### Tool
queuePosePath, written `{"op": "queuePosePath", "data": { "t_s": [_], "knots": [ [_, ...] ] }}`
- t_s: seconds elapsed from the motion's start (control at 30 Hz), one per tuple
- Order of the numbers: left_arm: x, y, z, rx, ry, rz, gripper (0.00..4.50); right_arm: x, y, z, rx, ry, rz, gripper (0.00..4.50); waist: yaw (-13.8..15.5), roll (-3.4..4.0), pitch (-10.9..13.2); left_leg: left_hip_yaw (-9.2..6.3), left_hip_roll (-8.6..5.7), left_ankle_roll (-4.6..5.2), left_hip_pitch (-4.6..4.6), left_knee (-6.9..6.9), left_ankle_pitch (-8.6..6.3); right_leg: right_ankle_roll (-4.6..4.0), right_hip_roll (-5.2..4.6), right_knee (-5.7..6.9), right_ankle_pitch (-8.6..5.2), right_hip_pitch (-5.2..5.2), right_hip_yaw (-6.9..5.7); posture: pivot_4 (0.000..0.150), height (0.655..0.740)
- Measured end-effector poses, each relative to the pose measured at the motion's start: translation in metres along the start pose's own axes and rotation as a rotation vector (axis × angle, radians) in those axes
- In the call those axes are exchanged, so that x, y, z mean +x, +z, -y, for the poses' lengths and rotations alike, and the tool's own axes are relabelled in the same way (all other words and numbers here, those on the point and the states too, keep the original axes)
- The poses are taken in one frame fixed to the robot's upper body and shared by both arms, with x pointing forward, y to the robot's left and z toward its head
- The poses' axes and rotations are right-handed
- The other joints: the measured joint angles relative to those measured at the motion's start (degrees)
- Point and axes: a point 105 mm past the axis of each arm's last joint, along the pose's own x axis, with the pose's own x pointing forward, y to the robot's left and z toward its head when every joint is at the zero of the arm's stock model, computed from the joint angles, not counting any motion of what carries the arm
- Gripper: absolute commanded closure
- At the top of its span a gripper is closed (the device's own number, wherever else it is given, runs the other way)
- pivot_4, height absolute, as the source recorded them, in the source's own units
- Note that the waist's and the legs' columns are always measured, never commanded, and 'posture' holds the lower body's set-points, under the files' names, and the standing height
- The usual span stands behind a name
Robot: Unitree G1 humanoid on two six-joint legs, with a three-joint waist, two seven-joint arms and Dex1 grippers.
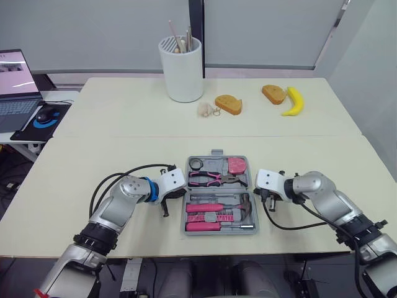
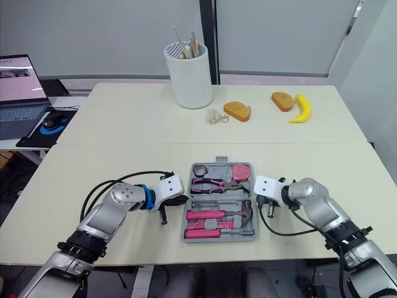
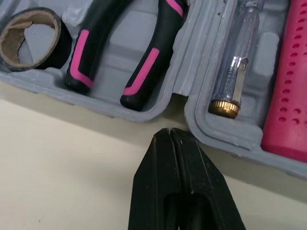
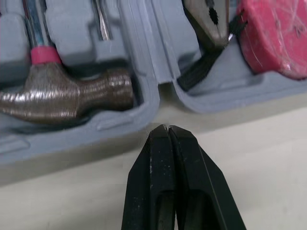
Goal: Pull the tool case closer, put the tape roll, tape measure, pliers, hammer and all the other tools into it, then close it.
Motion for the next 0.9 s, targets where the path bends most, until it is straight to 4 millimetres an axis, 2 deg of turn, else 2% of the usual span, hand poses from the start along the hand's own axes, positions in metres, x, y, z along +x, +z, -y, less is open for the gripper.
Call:
{"op": "queuePosePath", "data": {
  "t_s": [0.3,0.9],
  "knots": [
    [0.01,0.008,0.004,-0.005,-0.015,0.005,4.5,0.0,-0.001,0.0,-0.006,0.005,-0.024,4.49,0.5,0.07,-0.1,0.02,-0.07,0.0,0.01,0.02,0.0,0.03,-0.02,-0.01,0.02,0.03,0.0,0.15,0.74],
    [0.008,0.01,0.024,-0.018,-0.064,0.01,4.5,-0.011,-0.005,-0.027,0.061,0.035,-0.043,4.49,0.9,0.11,-0.1,0.05,-0.04,0.01,0.02,0.01,-0.01,0.03,-0.03,-0.03,0.01,0.02,0.04,0.15,0.74]
  ]
}}
